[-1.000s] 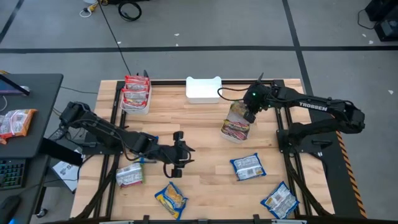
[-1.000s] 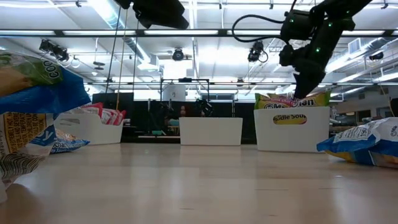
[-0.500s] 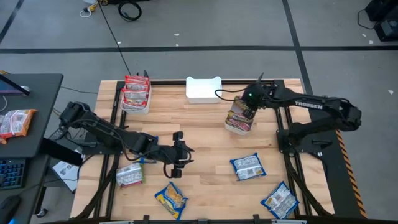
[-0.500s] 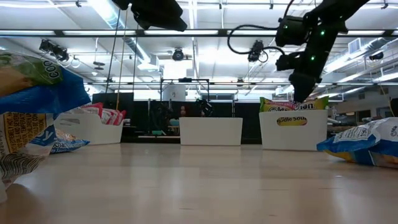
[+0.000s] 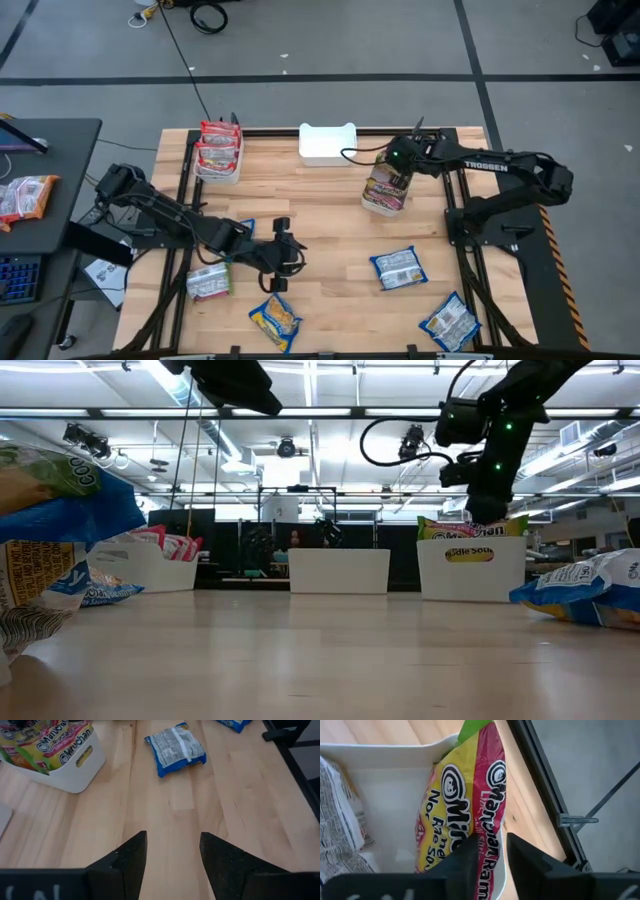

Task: Sort Maruchan noodles
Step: Put the green noodle pack into the right white bin

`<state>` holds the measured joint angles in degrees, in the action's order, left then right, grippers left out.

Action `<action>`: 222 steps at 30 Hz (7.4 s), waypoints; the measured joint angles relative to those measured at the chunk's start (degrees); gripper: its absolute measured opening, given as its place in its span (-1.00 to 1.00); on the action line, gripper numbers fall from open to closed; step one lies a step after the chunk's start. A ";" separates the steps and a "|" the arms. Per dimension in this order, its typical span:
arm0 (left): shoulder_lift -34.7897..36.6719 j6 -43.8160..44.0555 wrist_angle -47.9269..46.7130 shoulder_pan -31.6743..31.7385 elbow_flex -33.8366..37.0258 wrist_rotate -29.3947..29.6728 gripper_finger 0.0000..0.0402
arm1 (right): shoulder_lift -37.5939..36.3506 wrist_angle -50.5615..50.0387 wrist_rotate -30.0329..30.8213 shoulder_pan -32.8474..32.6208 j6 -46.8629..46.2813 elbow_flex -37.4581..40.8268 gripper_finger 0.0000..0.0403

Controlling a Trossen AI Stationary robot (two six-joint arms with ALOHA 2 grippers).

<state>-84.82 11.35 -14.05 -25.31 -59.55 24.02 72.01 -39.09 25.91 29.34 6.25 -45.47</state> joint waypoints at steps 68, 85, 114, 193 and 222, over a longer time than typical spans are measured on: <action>-0.02 7.64 -13.68 0.36 0.00 9.93 -0.07 | 9.39 -9.03 0.89 3.48 -11.63 -5.66 -0.88; 0.63 24.82 -29.74 0.25 -0.01 -3.56 -0.07 | -4.01 -6.66 0.14 -6.72 -9.03 -5.66 -0.98; -3.08 96.71 -66.08 -36.47 -0.04 -32.21 -0.07 | 2.22 11.23 0.02 -36.89 -13.80 -5.66 -0.98; 4.98 16.79 -3.95 -0.56 12.28 7.49 -0.07 | 45.13 33.11 12.71 -58.55 -9.11 -27.29 0.05; 8.31 27.06 -2.19 -10.76 16.87 20.33 -0.07 | 45.94 -2.77 15.84 -52.78 -22.81 -30.69 -0.97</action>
<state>-76.51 38.41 -16.24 -36.08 -42.68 44.35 117.94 -41.87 41.75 -23.44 -16.57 -76.16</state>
